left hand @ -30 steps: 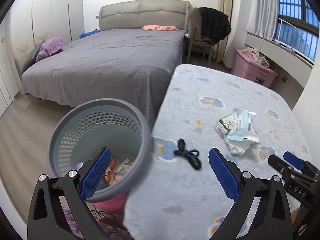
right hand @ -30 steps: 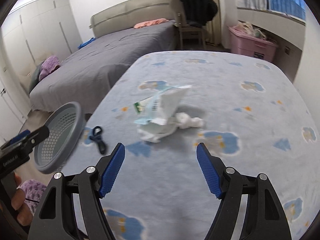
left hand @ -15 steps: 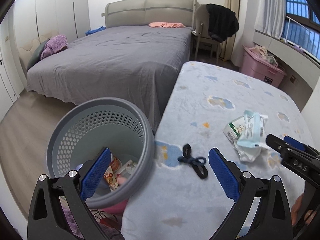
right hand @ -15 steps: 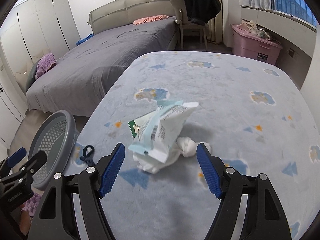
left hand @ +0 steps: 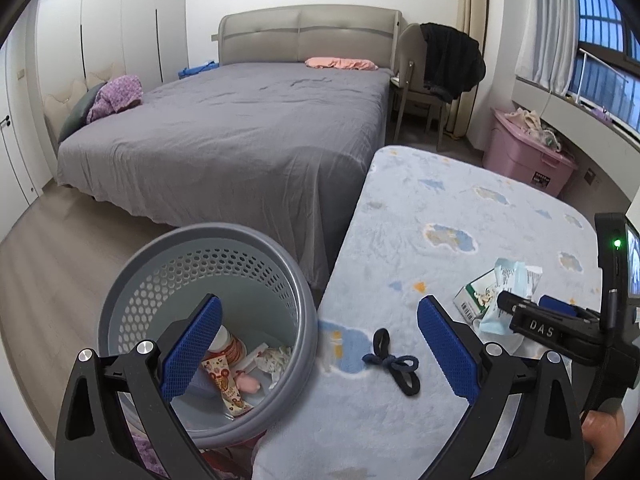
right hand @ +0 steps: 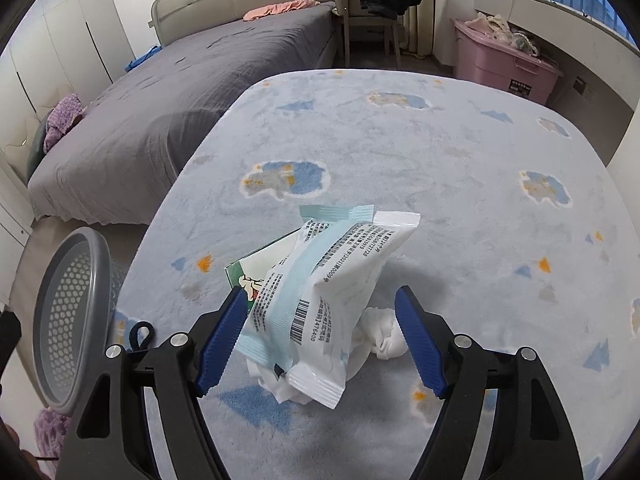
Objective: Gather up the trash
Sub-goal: 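Grasp the wet-wipe pack with the right gripper while the left gripper grasps the black hair tie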
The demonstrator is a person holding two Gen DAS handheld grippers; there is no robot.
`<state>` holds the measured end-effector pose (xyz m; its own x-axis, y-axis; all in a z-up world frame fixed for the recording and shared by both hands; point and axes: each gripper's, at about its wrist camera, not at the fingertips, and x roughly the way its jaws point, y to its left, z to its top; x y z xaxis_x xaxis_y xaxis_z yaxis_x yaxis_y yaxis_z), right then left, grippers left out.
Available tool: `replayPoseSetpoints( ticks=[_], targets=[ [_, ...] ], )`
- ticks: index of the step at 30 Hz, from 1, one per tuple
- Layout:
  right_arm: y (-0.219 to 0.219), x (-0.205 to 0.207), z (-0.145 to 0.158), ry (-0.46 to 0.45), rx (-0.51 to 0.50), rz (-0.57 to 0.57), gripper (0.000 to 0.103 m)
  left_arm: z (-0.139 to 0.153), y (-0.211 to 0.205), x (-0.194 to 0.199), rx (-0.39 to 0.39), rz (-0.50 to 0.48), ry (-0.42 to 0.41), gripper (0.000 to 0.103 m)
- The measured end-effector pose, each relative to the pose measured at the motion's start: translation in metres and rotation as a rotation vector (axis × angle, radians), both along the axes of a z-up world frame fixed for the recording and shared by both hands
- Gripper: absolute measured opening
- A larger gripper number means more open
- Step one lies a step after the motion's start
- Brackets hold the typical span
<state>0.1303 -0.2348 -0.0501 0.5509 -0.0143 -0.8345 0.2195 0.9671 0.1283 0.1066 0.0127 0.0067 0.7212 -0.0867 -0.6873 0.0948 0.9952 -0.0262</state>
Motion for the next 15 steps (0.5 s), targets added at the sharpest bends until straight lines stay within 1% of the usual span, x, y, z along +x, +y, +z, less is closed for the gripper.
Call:
replayPoseSetpoints(
  ticks=[5,6,7,11,12,13,15],
  targets=[
    [-0.001,0.002,-0.004,-0.001,-0.001,0.005,0.072,-0.013,-0.001,0.0,0.005,-0.001,0.035,0.096],
    [0.0,0.001,-0.004,-0.004,0.003,0.01,0.067,-0.015,-0.001,0.0,0.006,-0.003,0.041,0.096],
    [0.0,0.001,-0.004,-0.005,0.009,0.016,0.058,-0.017,-0.001,0.0,0.007,-0.005,0.049,0.096],
    [0.002,-0.004,-0.001,-0.022,0.025,0.038,0.057,-0.025,-0.003,-0.001,0.007,-0.012,0.073,0.096],
    [0.002,-0.008,0.001,-0.03,0.032,0.043,0.046,-0.027,-0.004,-0.002,0.008,-0.015,0.079,0.096],
    [0.002,-0.01,0.002,-0.032,0.035,0.047,0.043,-0.029,-0.005,-0.002,0.007,-0.019,0.084,0.096],
    [0.001,-0.018,0.006,-0.045,0.045,0.05,0.043,-0.032,-0.007,-0.003,0.008,-0.026,0.09,0.096]
  ],
)
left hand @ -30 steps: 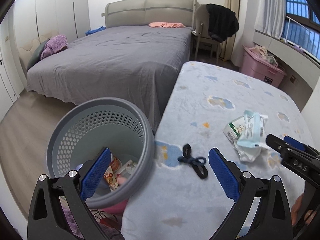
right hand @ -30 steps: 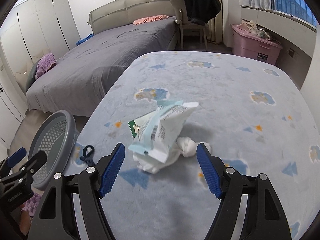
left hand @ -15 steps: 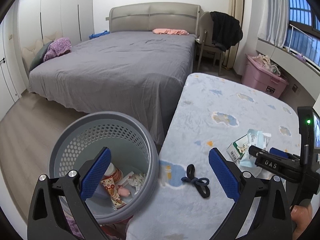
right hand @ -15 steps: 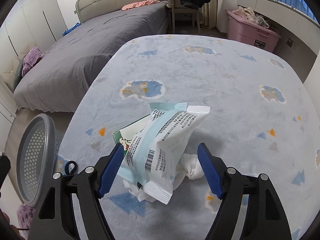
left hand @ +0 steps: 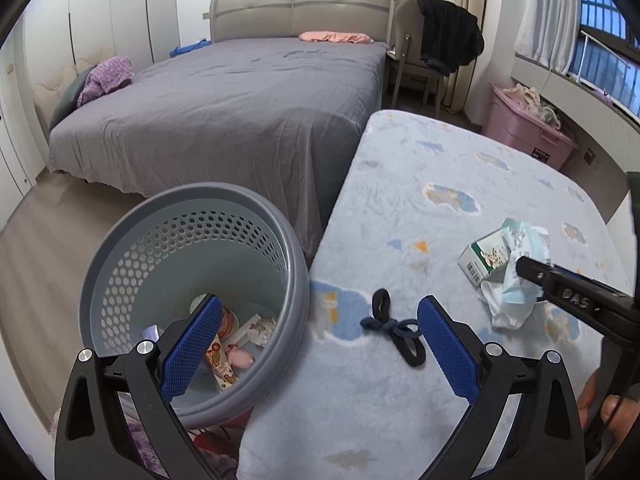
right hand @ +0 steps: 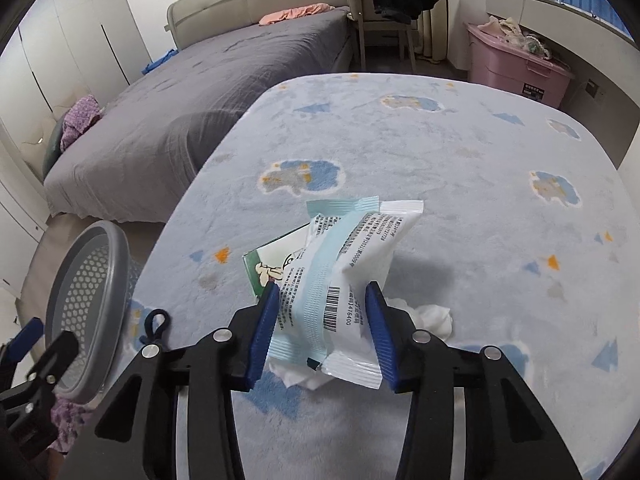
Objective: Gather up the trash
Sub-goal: 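Grasp the wet-wipe pack with the right gripper while the left gripper grasps the black hair tie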
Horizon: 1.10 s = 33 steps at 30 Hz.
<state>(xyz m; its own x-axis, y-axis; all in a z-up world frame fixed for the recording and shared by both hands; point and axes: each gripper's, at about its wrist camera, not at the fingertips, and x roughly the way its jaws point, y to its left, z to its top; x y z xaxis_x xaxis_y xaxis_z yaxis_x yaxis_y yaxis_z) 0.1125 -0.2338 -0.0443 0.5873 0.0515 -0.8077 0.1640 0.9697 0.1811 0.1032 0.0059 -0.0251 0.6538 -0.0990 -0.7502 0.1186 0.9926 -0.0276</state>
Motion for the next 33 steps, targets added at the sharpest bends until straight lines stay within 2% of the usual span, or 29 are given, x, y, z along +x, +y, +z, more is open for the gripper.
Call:
replayPoseSetpoints(
  ticks=[14,24,29,33],
  targets=[
    [-0.008,-0.077,0.015,-0.069,0.04,0.008,0.043,-0.031,-0.023,-0.008,-0.005,-0.07,0.072,0.096],
    [-0.017,-0.104,0.004,-0.058,0.087,-0.015,0.043,-0.057,-0.044,0.012,0.0,-0.073,0.104,0.095],
    [-0.021,-0.108,0.004,-0.066,0.104,-0.022,0.043,-0.066,-0.054,0.021,0.029,-0.072,0.11,0.081],
    [-0.022,-0.109,0.004,-0.07,0.11,-0.023,0.043,-0.068,-0.058,0.022,0.027,-0.085,0.122,0.055]
  ],
)
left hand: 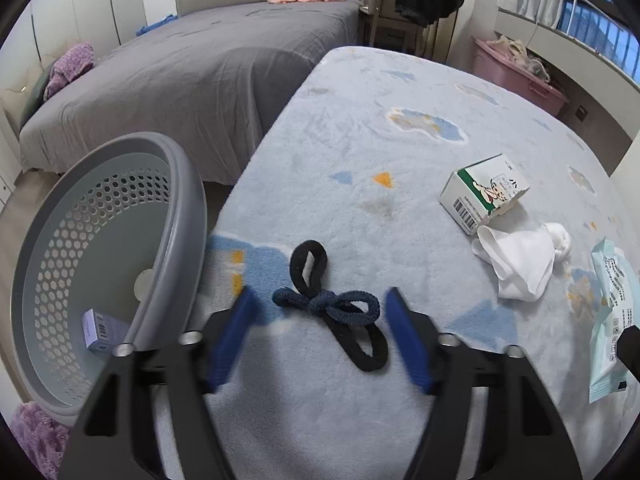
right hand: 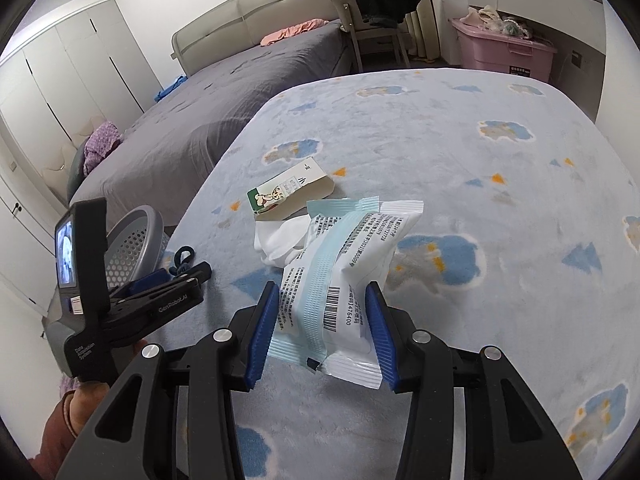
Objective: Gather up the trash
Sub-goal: 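Grasp the wet-wipe pack with the right gripper while the left gripper grasps the black hair tie, then carry wipe pack and hair tie over the basket and open both grippers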
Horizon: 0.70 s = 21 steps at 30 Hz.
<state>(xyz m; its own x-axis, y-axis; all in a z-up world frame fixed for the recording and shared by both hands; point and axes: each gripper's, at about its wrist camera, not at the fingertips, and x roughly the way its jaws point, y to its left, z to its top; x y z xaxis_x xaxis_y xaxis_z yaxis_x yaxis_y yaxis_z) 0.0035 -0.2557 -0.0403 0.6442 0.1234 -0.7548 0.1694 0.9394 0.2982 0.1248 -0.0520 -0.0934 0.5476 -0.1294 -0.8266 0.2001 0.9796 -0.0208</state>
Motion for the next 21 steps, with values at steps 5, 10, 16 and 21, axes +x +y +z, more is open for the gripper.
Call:
replayPoseSetpoints(
  ticks=[5,10,16,21],
  targets=[
    [0.0,-0.002,0.0,-0.005,0.005,0.0,0.043,0.005,0.004,-0.006,-0.05,-0.033,0.01,0.014],
    [0.003,-0.004,0.003,-0.01,0.003,0.008,0.043,0.013,0.012,-0.017,-0.061,-0.04,0.005,0.01],
    [0.014,-0.005,0.011,-0.023,0.001,0.032,0.043,0.039,0.031,-0.031,-0.059,-0.024,-0.043,0.01],
    [0.03,0.004,0.024,-0.049,-0.01,0.076,0.043,0.073,0.052,-0.039,-0.064,-0.009,-0.105,0.01]
  ],
)
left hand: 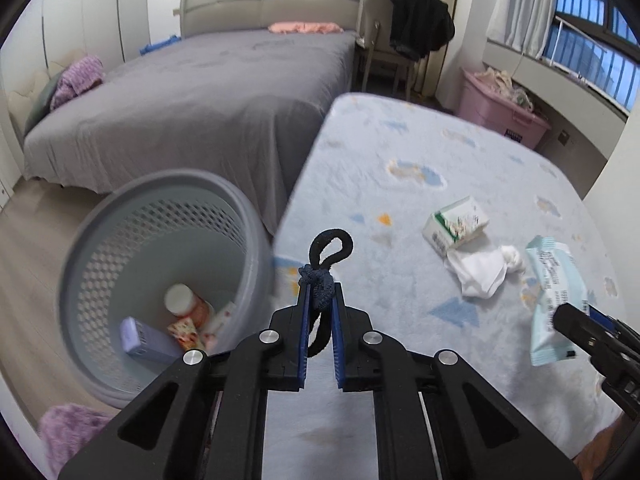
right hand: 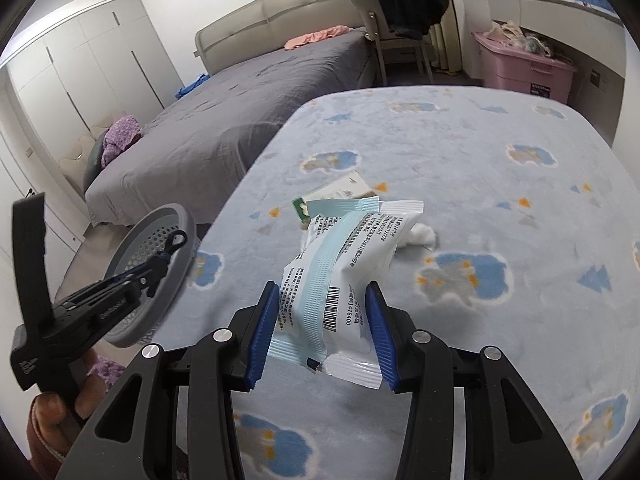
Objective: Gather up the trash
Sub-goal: 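Carry wipe pack and hair tie over the basket and open both grippers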
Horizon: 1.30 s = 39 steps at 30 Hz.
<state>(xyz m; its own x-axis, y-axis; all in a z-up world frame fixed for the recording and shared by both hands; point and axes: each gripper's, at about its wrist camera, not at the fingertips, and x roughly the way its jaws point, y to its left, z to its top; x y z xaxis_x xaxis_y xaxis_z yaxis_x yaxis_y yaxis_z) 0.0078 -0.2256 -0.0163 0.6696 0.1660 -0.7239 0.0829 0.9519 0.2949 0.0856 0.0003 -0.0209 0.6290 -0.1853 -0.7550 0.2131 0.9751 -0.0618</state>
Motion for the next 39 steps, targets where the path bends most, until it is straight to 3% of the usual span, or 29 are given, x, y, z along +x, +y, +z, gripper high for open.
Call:
replayPoseSetpoints(
  ticks=[10,16,22,30,39],
  targets=[
    [0.038,0.026,0.076,-0.16,-0.002,0.109,0.043,0.072,0.045,0.0,0.043,0.069,-0.12,0.01],
    [0.065,0.04,0.109,-0.23,-0.006,0.187,0.043,0.095,0.069,0.002,0.058,0.099,-0.159,0.01],
    [0.103,0.063,0.094,-0.181,-0.021,0.264,0.043,0.078,0.098,0.01,0.048,0.144,-0.117,0.01],
    [0.164,0.097,0.048,-0.077,-0.028,0.368,0.043,0.022,0.139,0.027,0.061,0.212,-0.007,0.01],
    [0.218,0.122,0.008,0.004,-0.041,0.462,0.043,-0.008,0.168,0.042,0.065,0.266,0.046,0.01]
  ],
)
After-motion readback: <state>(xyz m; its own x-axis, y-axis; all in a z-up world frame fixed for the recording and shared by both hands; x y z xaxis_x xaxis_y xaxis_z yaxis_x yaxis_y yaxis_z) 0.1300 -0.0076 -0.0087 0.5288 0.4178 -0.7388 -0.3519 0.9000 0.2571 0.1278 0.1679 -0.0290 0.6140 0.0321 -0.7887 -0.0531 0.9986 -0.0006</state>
